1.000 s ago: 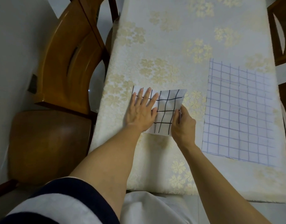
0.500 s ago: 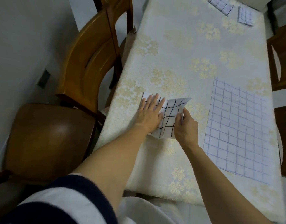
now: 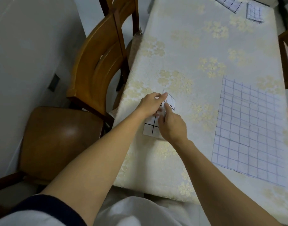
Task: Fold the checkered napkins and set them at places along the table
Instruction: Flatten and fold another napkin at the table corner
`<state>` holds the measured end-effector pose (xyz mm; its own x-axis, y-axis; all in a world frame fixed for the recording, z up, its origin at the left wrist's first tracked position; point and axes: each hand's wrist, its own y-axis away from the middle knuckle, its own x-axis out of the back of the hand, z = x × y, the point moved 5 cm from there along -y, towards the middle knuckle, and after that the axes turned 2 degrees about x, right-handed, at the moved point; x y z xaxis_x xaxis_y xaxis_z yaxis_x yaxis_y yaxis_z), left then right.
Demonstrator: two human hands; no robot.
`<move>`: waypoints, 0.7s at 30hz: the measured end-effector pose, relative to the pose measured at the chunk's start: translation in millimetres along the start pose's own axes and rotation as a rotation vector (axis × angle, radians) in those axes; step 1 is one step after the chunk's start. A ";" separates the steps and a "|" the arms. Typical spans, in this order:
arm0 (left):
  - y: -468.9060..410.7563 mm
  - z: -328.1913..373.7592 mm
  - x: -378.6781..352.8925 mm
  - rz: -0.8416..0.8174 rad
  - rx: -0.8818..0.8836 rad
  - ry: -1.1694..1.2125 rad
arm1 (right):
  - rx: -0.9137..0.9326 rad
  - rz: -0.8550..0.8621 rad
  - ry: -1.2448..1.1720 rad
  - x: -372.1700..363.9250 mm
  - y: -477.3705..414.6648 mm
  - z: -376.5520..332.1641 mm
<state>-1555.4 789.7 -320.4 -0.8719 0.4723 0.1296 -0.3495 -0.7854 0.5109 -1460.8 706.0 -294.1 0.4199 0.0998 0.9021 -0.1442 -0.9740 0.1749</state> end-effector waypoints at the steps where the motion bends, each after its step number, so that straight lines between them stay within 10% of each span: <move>1: -3.9 -3.1 -0.7 0.034 0.003 -0.034 | 0.010 -0.027 -0.057 -6.2 -0.4 -1.3; 16: -18.5 -23.2 16.7 0.332 -0.032 -0.537 | 0.014 -0.125 0.079 -46.0 33.7 58.0; 21: -12.2 7.5 5.4 0.416 -0.483 -1.066 | -0.238 0.160 -0.193 -30.2 27.8 67.7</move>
<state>-1553.3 804.8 -319.6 -0.3123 0.0640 0.9478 -0.4007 -0.9135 -0.0704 -1416.8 662.2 -343.2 0.5336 -0.1130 0.8381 -0.4178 -0.8969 0.1451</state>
